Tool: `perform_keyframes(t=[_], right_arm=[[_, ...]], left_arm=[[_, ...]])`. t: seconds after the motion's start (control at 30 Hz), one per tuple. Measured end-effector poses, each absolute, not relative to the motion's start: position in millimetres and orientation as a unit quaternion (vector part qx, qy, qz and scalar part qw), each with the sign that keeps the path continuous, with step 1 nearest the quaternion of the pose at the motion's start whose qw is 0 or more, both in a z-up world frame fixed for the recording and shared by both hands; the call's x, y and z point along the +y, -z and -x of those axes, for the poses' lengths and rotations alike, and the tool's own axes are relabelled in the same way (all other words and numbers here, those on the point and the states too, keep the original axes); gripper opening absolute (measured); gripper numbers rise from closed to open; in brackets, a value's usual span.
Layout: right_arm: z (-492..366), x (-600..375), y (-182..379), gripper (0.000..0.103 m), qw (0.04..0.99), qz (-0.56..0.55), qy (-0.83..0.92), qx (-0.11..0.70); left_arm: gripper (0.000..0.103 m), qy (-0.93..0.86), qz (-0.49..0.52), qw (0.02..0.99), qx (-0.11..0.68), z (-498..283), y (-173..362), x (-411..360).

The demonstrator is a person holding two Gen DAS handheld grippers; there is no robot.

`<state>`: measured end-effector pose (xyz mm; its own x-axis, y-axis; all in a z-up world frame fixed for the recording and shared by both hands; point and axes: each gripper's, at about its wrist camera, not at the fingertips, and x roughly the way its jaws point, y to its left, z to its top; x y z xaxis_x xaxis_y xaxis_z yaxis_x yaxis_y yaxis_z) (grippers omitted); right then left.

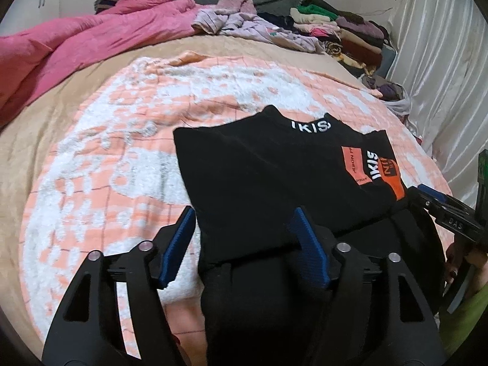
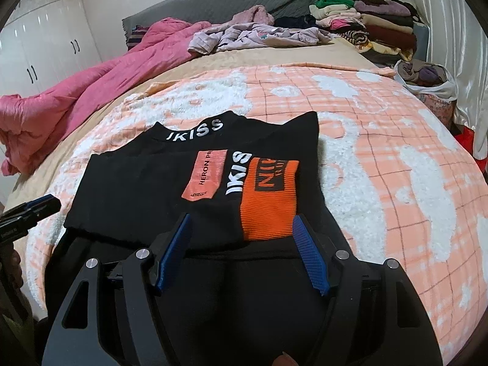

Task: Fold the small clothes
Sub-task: 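Move both open tools toward the sweatshirt hem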

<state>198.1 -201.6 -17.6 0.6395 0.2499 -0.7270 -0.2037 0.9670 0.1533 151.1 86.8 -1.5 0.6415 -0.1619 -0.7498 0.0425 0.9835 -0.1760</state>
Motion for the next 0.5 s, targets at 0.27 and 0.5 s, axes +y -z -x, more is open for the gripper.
perform_keyframes(t=[0.27,0.5], right_arm=[[-185.1,-213.8,5.3,0.088,0.912,-0.039,-0.126,0.389],[-174.6,-223.2,-3.5,0.091,0.915,-0.042,-0.126,0.382]], left_arm=[[0.083,0.043,0.059,0.912,0.404,-138.1,-14.4,82.9],[0.092,0.040,0.046,0.916,0.397,-121.7,-21.6,77.4]])
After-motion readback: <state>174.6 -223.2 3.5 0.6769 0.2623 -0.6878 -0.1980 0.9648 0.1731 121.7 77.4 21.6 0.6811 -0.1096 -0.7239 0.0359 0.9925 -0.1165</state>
